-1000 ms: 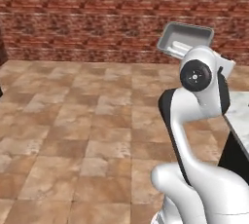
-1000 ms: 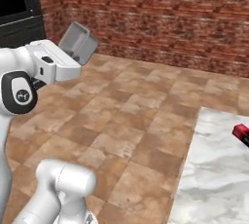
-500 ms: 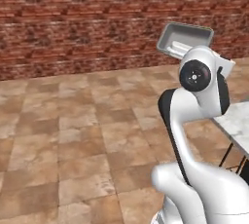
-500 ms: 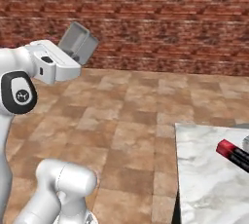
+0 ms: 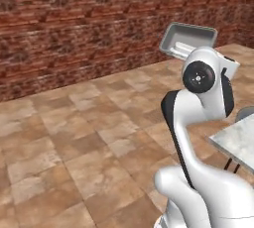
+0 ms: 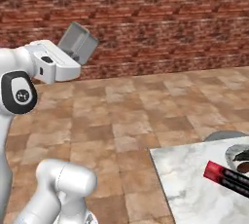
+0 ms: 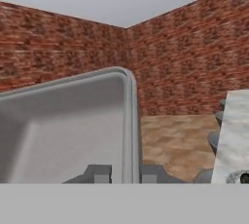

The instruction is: Retrieve the tupperware and aluminum foil from the cabinet and place them on the dining counter near the plate with eggplant and sweet potato to prepare for storing leftovers.

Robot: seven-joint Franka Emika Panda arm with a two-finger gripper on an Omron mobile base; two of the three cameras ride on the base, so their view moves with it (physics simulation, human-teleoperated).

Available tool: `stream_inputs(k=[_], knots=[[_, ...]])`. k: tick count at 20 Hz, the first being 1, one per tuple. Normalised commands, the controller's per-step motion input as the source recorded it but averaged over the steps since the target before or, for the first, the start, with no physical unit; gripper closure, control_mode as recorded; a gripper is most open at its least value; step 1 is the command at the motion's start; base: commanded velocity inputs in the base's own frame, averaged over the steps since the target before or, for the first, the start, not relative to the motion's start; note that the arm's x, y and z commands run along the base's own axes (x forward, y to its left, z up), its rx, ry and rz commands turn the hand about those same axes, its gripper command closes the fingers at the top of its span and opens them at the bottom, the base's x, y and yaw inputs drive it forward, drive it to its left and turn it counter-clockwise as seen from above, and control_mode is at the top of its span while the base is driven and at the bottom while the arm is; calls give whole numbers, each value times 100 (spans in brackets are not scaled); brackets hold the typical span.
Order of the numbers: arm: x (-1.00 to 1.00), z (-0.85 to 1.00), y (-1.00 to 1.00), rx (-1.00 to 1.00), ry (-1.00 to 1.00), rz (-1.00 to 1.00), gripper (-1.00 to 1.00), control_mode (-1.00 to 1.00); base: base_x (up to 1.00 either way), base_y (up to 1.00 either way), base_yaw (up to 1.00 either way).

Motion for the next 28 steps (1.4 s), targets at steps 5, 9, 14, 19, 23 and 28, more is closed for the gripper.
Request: stream_inputs(k=[5,9,14,19,23,28], knots=[[0,0,0,0,0,0,100,100,80,33,-62],[0,0,0,0,0,0,100,100,63,41,-67],[0,0,0,0,0,0,100,100,50,51,-72],[0,0,0,0,0,0,100,100,50,49,-73],[0,0,0,0,0,0,100,100,49,49,-73],[0,0,0,0,0,0,100,100,51,49,-72]])
